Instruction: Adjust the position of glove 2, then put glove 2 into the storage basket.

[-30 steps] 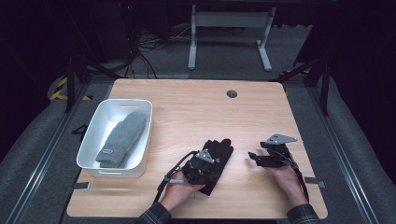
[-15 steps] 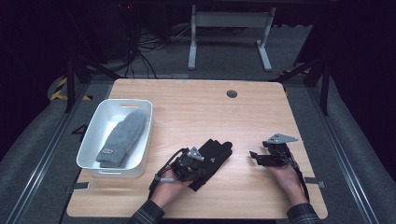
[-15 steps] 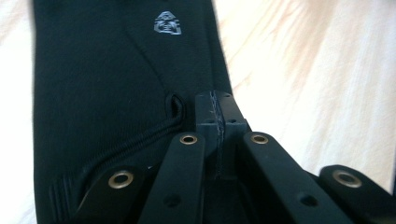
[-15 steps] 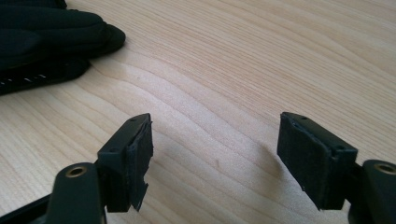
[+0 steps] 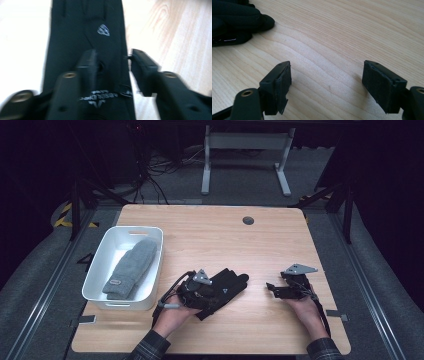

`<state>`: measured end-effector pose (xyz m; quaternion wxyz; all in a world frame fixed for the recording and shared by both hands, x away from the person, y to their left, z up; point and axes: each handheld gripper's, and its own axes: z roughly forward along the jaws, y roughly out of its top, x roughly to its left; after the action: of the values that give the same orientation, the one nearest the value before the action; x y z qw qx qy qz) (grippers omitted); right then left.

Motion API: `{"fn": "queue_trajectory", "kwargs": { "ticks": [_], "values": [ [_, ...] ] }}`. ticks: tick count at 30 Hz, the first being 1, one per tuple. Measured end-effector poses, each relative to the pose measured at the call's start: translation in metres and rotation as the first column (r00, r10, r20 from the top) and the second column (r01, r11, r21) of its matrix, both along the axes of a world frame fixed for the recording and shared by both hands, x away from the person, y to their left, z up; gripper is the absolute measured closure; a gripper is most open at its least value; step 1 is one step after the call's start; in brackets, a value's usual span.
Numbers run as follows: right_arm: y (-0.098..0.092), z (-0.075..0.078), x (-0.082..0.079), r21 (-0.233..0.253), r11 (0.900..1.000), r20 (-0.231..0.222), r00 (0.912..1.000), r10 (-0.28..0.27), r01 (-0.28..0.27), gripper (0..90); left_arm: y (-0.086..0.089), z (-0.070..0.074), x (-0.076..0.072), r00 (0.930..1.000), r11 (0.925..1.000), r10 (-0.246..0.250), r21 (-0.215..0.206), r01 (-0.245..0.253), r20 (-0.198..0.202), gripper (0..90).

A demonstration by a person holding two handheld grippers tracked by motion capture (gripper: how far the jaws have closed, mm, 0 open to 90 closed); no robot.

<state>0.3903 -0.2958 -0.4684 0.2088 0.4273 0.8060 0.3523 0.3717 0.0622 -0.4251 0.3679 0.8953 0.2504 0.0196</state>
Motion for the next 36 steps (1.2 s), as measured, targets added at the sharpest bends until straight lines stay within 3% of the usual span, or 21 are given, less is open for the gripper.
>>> {"fn": "queue_trajectory", "kwargs": {
  "ticks": [4,6,10,16,22,26,36],
  "values": [
    [0.000,0.000,0.000,0.001,1.000,-0.002,1.0000,0.001,-0.001,23.2,-0.003,0.000,0.011,1.0000,0.9998,0.001,0.020,-0.001,0.003,28.6],
    [0.000,0.000,0.000,0.001,1.000,-0.002,1.0000,0.001,-0.001,23.2,-0.006,-0.001,0.016,0.9998,0.9999,0.012,0.012,-0.012,0.013,23.8],
    [0.000,0.000,0.000,0.002,1.000,-0.002,1.0000,0.000,0.000,23.2,-0.015,-0.003,0.025,0.9996,0.9989,0.001,0.047,-0.003,0.028,16.4],
    [0.001,0.000,0.001,0.001,1.000,-0.003,1.0000,0.001,-0.001,23.0,-0.027,-0.012,0.033,0.9994,0.9969,0.004,0.078,-0.006,0.034,14.5],
    [0.001,0.000,0.000,0.000,1.000,-0.002,1.0000,0.002,-0.002,23.0,-0.032,-0.022,0.035,0.9997,0.9906,-0.004,0.137,0.001,0.025,13.6],
    [0.001,0.000,0.000,0.000,1.000,-0.001,1.0000,0.002,-0.002,23.0,-0.033,-0.029,0.036,1.0000,0.9906,-0.002,0.137,0.002,-0.003,13.4],
    [0.001,0.000,0.000,0.000,1.000,-0.001,1.0000,0.003,-0.003,22.9,-0.033,-0.030,0.035,0.9998,0.9869,-0.012,0.161,0.009,0.016,16.0]
  ]
}}
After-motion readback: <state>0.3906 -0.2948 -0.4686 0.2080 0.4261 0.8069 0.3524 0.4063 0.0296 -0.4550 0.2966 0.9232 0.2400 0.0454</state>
